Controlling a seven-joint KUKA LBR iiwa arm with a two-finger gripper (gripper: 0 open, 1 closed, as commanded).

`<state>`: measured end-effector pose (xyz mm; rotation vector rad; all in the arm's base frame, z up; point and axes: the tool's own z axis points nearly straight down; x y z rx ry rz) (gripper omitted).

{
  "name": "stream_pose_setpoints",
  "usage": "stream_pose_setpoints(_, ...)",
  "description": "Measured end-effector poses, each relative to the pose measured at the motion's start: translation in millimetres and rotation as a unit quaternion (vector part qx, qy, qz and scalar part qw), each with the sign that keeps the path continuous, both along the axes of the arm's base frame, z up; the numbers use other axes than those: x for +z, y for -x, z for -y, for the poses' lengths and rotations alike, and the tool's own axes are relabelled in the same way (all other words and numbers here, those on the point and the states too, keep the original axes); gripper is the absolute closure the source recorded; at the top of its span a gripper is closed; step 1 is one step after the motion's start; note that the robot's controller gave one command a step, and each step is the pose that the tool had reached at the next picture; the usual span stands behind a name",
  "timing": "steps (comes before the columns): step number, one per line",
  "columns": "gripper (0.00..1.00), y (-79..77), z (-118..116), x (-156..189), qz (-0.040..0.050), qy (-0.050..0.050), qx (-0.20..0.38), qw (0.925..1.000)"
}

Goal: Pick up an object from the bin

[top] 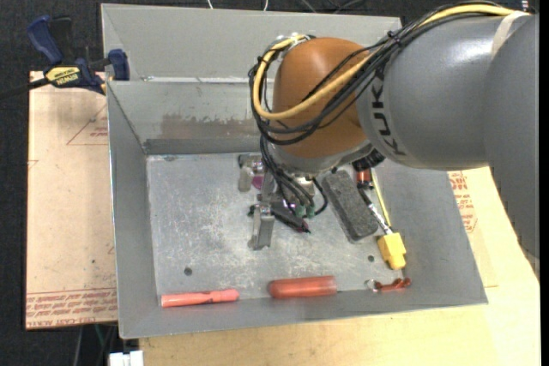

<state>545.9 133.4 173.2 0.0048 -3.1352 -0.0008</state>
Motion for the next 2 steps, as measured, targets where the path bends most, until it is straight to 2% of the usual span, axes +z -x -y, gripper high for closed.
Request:
stream_pose_setpoints(1,0.00,-1.9,1,3,0.0034,0.000,-0.002,1.0000)
stream_pose_setpoints(2,0.00,10.6,77,-104,0.0018,0.000,0.000,1.0000)
